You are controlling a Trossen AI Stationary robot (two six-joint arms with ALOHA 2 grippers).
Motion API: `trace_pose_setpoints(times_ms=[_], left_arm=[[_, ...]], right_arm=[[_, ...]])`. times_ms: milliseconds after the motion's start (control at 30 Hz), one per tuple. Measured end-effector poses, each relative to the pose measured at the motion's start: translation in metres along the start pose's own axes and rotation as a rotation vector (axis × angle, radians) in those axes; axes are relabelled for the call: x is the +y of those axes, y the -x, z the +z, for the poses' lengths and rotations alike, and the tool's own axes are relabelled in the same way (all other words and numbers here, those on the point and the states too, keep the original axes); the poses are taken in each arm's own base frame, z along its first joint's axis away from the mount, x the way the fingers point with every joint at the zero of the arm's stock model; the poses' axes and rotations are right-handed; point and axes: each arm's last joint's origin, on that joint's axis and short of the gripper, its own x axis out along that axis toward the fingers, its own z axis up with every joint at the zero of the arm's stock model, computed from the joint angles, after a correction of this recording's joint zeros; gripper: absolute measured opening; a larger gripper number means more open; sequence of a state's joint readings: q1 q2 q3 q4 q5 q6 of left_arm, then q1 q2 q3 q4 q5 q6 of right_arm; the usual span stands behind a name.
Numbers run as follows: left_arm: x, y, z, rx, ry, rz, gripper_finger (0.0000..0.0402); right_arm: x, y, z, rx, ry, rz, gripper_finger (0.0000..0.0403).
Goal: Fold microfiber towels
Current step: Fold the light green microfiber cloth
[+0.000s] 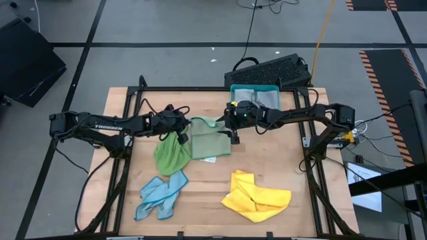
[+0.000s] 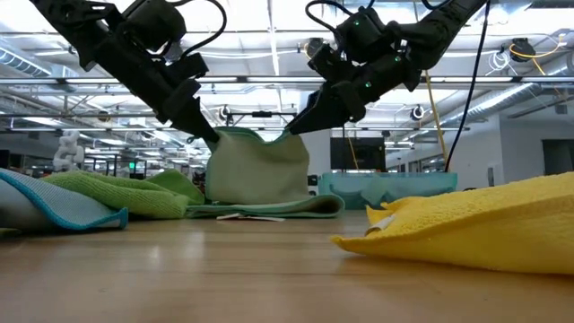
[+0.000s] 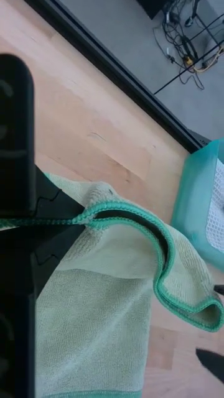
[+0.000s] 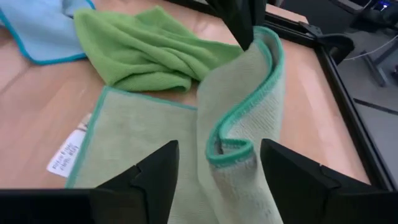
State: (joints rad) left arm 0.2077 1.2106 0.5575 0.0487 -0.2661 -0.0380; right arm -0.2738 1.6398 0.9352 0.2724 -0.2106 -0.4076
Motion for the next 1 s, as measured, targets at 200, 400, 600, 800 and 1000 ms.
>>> trace_pose_setpoints(times_ms=[200, 400, 600, 800, 1000], left_arm=[[0.000, 0.000, 0.001, -0.005, 0.001, 0.000, 0.0007], [0.000, 0.000, 0.001, -0.005, 0.001, 0.000, 0.0007], [0.000, 0.000, 0.001, -0.006, -0.007, 0.000, 0.0007], [0.004, -0.001, 0.001, -0.008, -0.023, 0.024, 0.0007], [0.020, -0.003, 0.005, -0.034, -0.040, 0.168, 0.0007]], right_arm=[[0.000, 0.000, 0.000, -0.001, 0.040, -0.001, 0.0194], [-0.001, -0.006, -0.005, 0.004, 0.061, -0.003, 0.0157], [-0.008, -0.010, -0.010, 0.003, 0.052, -0.039, 0.0061], [-0.019, -0.003, -0.001, -0.070, 0.058, -0.111, 0.0014], [-0.045, 0.002, -0.008, -0.108, 0.004, -0.230, 0.0006]])
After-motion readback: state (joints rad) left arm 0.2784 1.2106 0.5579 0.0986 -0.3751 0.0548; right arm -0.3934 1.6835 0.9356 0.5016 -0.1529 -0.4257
